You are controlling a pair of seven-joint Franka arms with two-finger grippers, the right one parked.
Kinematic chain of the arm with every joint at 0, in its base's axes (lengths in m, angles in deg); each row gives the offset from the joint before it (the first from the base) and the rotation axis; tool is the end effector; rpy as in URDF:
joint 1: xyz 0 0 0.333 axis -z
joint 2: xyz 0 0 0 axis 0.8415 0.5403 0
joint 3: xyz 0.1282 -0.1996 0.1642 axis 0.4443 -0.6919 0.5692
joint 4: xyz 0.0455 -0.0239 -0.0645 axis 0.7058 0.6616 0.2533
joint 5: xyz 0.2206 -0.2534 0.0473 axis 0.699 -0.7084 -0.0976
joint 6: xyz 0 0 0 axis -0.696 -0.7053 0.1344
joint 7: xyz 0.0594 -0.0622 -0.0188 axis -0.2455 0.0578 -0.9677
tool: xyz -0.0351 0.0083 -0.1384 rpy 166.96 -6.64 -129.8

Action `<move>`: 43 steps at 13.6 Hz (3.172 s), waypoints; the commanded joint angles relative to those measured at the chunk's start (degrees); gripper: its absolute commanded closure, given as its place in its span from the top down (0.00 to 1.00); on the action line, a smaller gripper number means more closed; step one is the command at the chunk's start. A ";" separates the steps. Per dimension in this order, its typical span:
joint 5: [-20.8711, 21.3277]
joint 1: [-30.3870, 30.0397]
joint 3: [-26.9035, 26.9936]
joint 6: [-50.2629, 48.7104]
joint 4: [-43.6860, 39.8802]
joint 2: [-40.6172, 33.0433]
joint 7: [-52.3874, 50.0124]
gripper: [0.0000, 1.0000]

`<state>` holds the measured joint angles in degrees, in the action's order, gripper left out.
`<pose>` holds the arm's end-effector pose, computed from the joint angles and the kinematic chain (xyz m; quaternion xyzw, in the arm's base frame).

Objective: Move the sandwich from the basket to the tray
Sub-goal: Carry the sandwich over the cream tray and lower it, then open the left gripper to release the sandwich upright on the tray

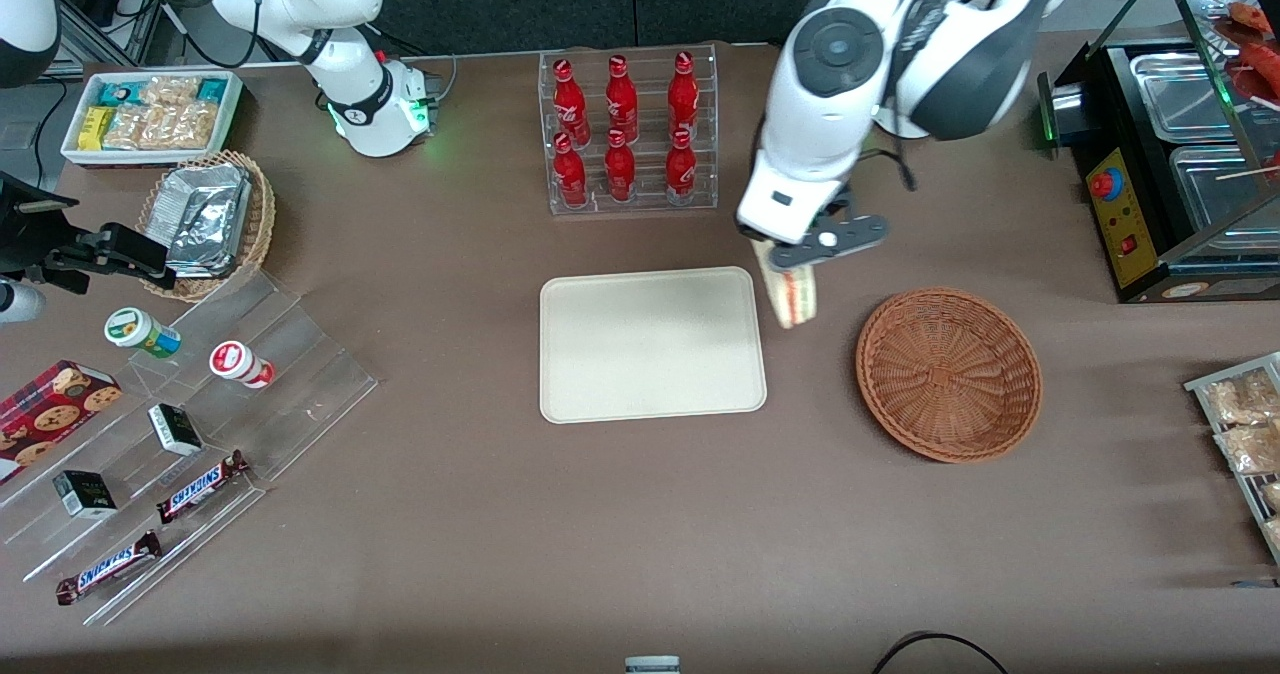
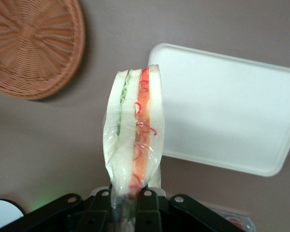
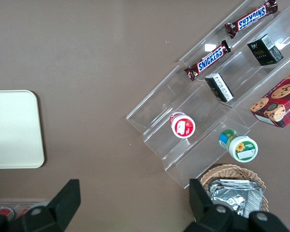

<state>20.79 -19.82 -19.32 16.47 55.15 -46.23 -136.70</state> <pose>0.4167 -0.3398 0.4413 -0.9918 -0.1142 0.0509 0.0278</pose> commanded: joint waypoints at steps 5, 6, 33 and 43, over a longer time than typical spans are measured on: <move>-0.49 7.43 -0.12 5.68 -13.65 19.38 -1.74 0.00; -0.22 8.39 -0.12 7.96 -13.83 21.05 -2.62 0.00; 5.41 9.54 -0.03 24.86 -12.16 31.88 -4.65 0.99; 0.94 5.78 0.15 5.90 -12.25 13.80 -10.37 1.00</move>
<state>23.91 -12.19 -19.15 26.06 41.36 -27.22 -146.56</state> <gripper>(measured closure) 0.000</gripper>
